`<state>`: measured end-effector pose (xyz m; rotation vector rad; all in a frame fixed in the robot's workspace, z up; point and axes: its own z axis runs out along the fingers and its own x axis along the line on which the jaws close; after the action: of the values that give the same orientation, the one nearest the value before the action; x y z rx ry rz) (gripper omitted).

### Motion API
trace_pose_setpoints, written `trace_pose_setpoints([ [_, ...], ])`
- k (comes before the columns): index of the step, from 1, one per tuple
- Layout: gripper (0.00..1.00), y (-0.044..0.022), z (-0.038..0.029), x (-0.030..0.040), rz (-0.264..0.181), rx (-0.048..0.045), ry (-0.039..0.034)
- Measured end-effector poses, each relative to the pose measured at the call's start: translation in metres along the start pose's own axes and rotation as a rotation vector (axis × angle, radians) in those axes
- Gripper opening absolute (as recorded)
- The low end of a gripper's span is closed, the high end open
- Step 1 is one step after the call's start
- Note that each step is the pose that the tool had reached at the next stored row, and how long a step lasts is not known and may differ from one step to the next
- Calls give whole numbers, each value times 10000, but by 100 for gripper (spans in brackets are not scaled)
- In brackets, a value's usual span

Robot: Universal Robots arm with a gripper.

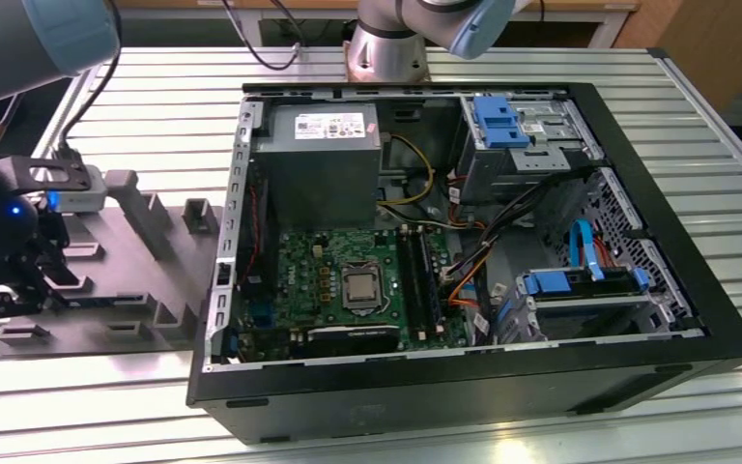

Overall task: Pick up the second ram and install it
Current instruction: 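Pick up the second ram and move it above second insertion slot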

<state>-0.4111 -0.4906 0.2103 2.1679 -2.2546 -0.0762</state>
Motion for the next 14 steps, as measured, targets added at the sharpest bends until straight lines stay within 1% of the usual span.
trace_pose_setpoints([
  [14, 36, -4, 95, 3, -441, -10, 47],
])
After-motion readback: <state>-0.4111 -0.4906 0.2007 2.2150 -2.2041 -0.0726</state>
